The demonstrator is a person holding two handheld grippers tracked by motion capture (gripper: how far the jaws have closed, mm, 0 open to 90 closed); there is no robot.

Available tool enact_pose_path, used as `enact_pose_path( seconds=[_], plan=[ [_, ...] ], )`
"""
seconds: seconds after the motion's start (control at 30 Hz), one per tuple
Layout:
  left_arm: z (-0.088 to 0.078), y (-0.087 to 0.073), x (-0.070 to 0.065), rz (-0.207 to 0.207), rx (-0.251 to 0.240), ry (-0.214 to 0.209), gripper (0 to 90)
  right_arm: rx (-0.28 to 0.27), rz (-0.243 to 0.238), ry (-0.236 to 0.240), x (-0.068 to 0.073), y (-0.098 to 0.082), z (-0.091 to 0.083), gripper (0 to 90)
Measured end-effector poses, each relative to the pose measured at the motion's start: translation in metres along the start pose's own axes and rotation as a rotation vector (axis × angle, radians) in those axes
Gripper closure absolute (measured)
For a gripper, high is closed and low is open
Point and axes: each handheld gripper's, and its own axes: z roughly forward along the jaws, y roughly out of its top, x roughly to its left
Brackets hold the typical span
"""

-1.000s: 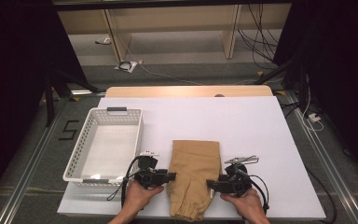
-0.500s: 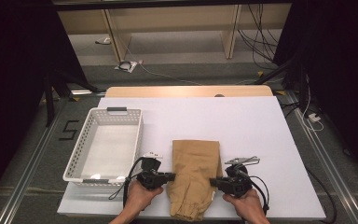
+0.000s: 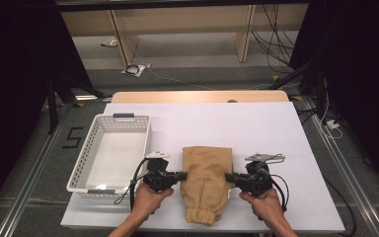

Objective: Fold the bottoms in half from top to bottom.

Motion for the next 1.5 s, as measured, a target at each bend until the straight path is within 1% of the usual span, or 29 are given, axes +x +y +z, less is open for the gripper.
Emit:
enact_pose_path(
  seconds=[0.1,0.13,0.23,0.33,0.47,0.53,0.67,0.9,0.97,1.07,1.23,1.37,1.5],
  plan=[
    [-0.001,0.01,0.001,-0.01,-0.035,0.003,88.8,-0.017,-0.001,-0.002,-0.005,0.011,0.001,84.6],
    [-0.001,0.013,0.001,-0.009,-0.044,0.006,88.8,-0.015,0.007,-0.004,-0.008,0.016,0.003,84.6],
    [0.002,0.02,0.002,-0.011,-0.059,0.018,88.8,-0.019,0.003,-0.016,-0.014,0.025,0.008,84.6],
    [0.008,0.026,0.006,-0.014,-0.069,0.047,88.8,-0.016,0.006,-0.029,-0.018,0.032,0.012,84.6],
    [0.015,0.033,0.01,-0.03,-0.084,0.071,88.8,-0.011,0.009,-0.045,-0.024,0.04,0.018,84.6],
    [0.019,0.036,0.012,-0.038,-0.088,0.082,88.8,0.004,0.015,-0.06,-0.028,0.046,0.022,84.6],
    [0.027,0.04,0.017,-0.055,-0.082,0.101,88.8,0.012,0.028,-0.072,-0.035,0.053,0.029,84.5],
    [0.042,0.037,0.025,-0.073,-0.061,0.142,88.7,0.043,0.028,-0.109,-0.043,0.056,0.042,84.3],
    [0.045,0.035,0.028,-0.076,-0.054,0.151,88.7,0.044,0.038,-0.113,-0.045,0.055,0.046,84.3],
    [0.049,0.032,0.031,-0.084,-0.043,0.162,88.6,0.057,0.019,-0.131,-0.046,0.055,0.05,84.3],
    [0.054,0.028,0.033,-0.084,-0.03,0.17,88.6,0.076,0.005,-0.155,-0.048,0.053,0.057,84.3],
    [0.058,0.026,0.033,-0.07,-0.015,0.18,88.5,0.097,0.006,-0.17,-0.05,0.051,0.061,84.3],
    [0.062,0.023,0.032,-0.065,-0.002,0.182,88.3,0.114,-0.016,-0.198,-0.049,0.047,0.065,83.9]
  ],
)
